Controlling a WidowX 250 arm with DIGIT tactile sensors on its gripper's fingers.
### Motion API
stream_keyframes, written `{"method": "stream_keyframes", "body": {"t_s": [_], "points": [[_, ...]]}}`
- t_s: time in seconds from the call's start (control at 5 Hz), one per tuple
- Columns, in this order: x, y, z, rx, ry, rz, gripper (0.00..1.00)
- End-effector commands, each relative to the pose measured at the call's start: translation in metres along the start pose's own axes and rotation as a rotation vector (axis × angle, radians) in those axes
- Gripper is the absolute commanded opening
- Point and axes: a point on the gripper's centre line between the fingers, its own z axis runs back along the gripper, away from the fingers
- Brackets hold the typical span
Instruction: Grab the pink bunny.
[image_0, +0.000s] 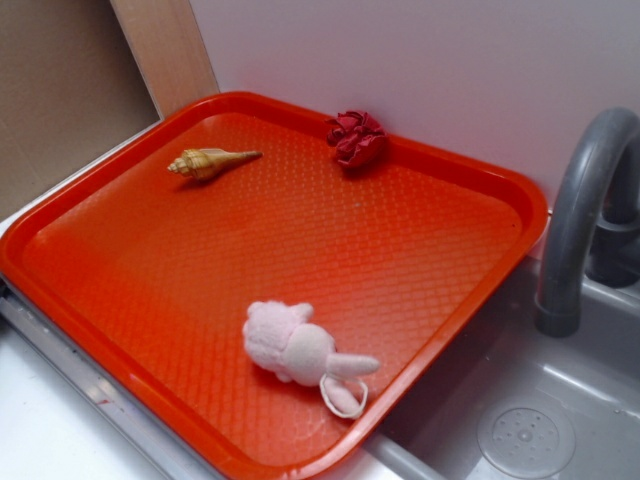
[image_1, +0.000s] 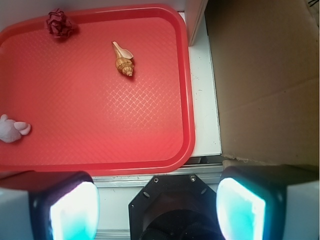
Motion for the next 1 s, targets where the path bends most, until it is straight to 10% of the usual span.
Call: {"method": "stream_keyframes", "body": {"t_s": [0.0, 0.4, 0.8], "points": [[0.0, 0.0, 0.0, 0.0, 0.0, 0.0, 1.0], [0.061, -0.063, -0.022, 0.036, -0.083, -0.438, 1.0], [0.062, -0.157, -0.041, -0.018, -0.105, -0.936, 1.0]]}}
